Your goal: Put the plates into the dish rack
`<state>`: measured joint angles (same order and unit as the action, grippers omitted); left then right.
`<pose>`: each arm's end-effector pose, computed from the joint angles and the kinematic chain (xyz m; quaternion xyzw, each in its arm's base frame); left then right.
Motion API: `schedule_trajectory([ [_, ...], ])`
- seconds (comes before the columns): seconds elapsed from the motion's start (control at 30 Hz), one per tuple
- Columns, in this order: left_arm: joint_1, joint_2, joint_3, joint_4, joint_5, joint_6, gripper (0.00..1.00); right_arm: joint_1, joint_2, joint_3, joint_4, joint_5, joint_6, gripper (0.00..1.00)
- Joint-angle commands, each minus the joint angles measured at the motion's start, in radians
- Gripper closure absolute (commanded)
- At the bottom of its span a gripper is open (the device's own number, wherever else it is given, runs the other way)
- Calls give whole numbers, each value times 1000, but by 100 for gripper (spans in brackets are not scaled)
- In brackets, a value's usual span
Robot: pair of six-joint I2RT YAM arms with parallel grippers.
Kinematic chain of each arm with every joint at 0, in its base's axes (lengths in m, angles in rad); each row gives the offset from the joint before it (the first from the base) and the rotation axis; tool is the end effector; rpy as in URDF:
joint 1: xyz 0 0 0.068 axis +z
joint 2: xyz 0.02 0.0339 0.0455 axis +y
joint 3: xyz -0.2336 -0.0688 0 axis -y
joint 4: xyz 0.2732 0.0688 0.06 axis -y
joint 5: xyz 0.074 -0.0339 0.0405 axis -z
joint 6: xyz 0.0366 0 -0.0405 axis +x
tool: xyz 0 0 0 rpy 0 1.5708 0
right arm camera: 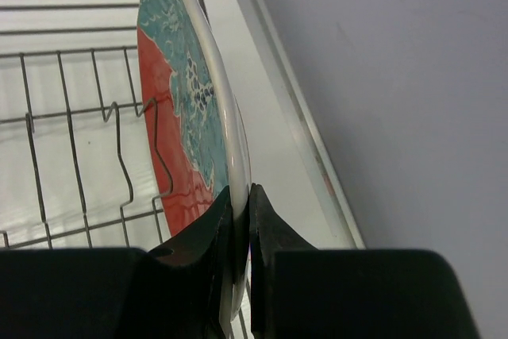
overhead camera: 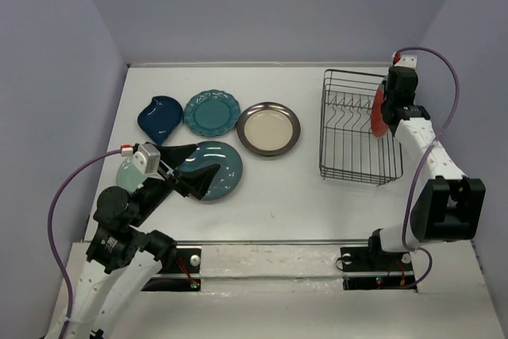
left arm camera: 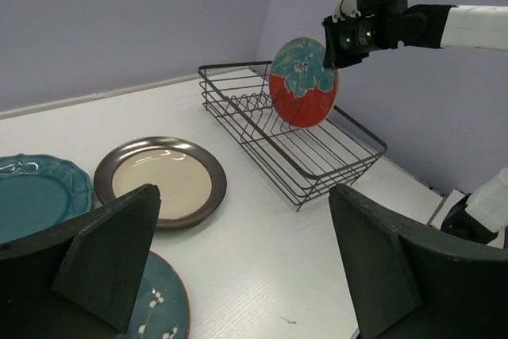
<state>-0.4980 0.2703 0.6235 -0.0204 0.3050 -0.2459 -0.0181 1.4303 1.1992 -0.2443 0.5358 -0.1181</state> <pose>0.1119 -0.0734 0.3623 0.1948 0.5534 -0.3747 0.7179 0.3603 -0.0252 0.2924 0.0965 0.8291 -0.2596 0.4856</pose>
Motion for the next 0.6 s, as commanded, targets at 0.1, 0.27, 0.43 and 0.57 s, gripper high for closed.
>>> schedule_trajectory([
  [0.1,-7,-3,44,34,-6,11,1,0,22,42,195,-40,0,93],
  [0.27,-5,3,42,28,-12,11,1,-11,123,83,198,-178,-41,93],
  [0.43,-4,10,44,25,-18,11,1,-69,177,131,232,-322,-84,93],
  [0.57,7,15,44,25,-21,11,1,-100,216,180,292,-364,-135,93],
])
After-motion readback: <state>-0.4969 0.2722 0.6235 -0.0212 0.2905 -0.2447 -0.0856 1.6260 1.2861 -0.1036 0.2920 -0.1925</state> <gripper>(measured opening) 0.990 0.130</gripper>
